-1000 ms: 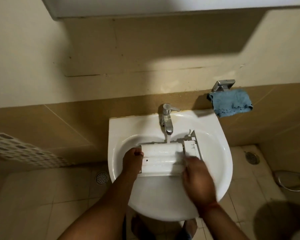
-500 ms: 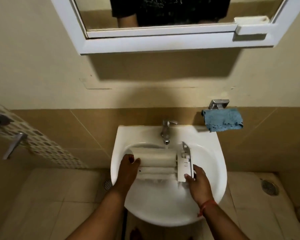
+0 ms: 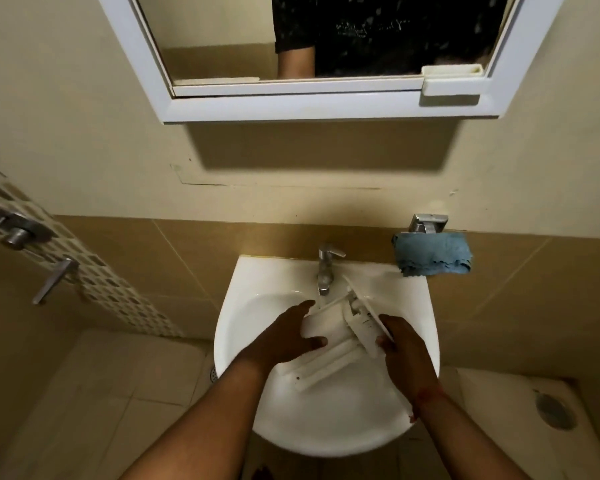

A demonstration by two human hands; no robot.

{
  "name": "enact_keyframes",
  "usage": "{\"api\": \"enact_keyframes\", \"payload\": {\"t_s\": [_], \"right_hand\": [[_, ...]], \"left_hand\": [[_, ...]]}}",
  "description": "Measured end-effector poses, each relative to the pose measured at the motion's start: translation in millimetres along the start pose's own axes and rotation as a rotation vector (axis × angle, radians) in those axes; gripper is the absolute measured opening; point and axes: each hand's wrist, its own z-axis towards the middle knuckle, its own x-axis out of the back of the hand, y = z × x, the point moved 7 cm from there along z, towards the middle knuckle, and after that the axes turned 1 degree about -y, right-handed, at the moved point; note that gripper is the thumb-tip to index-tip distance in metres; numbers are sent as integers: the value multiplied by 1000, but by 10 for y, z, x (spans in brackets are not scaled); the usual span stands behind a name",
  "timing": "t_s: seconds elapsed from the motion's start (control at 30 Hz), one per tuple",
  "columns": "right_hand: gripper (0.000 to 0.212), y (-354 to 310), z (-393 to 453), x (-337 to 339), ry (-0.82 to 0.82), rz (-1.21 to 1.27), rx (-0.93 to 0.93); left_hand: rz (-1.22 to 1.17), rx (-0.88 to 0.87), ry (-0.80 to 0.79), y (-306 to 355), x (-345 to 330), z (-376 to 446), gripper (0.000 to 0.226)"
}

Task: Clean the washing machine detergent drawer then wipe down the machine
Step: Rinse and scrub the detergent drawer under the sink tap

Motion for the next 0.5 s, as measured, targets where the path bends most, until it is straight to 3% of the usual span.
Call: {"api": "enact_keyframes", "payload": {"t_s": [0.07,0.17,0.3,0.4,0.5], "right_hand": [[48,-175,-34,101,60,-2,108],[54,-456,-23,198,97,-77,250],[55,-854,80,190,151,-382,487],[49,-1185,205,-4,22,-594,590],[41,-1463,275,-311,-157,-770,623]], "left_hand": [[-107,-35,6,84,2,-15,73],[-650,34,71,80,133,-38,41],[-1060,86,251,-15,375,-75,30],[-1075,83,318,-35,559,-109,29],[-844,53,290,-60,668,-124,22]]}}
